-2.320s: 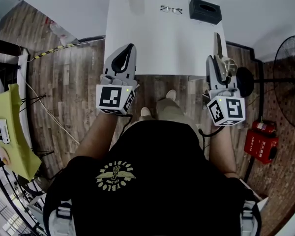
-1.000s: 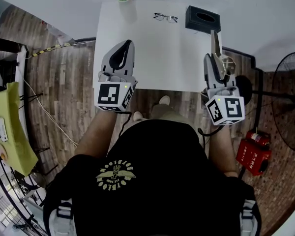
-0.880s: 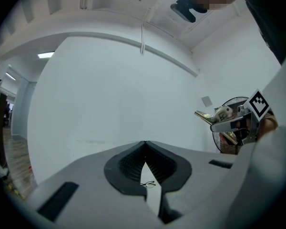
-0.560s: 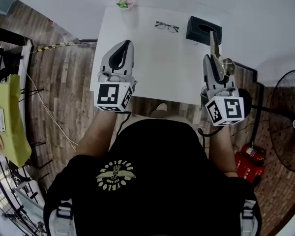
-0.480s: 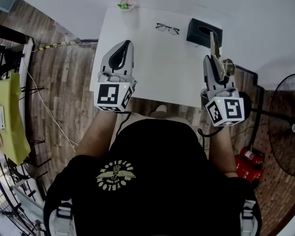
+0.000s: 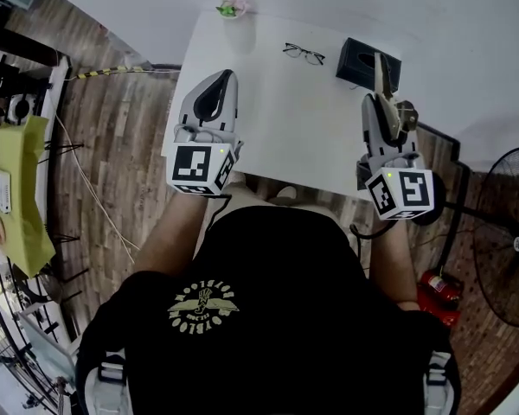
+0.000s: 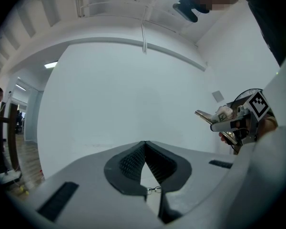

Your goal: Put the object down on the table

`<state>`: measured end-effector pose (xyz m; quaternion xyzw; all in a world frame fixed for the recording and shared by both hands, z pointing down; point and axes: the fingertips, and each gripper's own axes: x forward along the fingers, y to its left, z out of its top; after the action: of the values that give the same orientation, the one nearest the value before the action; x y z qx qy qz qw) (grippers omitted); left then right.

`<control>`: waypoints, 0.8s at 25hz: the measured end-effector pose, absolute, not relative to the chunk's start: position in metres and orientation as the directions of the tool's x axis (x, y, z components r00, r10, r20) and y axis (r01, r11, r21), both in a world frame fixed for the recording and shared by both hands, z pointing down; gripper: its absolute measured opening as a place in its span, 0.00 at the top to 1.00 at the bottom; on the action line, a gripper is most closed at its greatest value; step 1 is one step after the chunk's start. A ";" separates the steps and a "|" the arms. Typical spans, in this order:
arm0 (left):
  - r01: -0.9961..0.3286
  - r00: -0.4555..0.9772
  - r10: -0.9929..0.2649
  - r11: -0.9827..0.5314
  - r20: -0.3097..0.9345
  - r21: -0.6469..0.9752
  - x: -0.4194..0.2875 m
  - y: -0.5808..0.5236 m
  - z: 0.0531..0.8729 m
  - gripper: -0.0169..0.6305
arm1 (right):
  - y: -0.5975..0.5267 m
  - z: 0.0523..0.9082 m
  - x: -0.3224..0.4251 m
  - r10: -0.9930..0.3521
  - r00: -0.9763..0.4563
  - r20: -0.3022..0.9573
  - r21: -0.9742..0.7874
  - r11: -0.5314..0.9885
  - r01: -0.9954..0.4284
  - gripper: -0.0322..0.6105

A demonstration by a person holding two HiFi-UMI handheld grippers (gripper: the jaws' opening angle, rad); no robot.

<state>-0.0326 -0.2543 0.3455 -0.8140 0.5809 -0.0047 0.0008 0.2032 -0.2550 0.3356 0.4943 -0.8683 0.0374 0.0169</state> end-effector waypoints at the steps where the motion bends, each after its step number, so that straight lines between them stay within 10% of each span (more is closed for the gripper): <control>1: -0.944 0.330 -0.944 -0.330 0.008 -0.008 -0.034 -0.255 0.345 0.96 | -0.255 0.335 0.201 -0.858 -0.509 0.064 -0.049 0.507 -0.861 0.85; 20: -0.898 0.440 -0.898 -0.440 0.022 -0.010 -0.050 -0.287 0.346 0.96 | -0.269 0.342 0.173 -0.890 -0.445 0.102 -0.069 0.440 -0.896 0.85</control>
<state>-0.0502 -0.2872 0.3463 -0.8486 0.5289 -0.0118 -0.0015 0.1728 -0.2687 0.3422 0.5264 -0.8480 0.0564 0.0250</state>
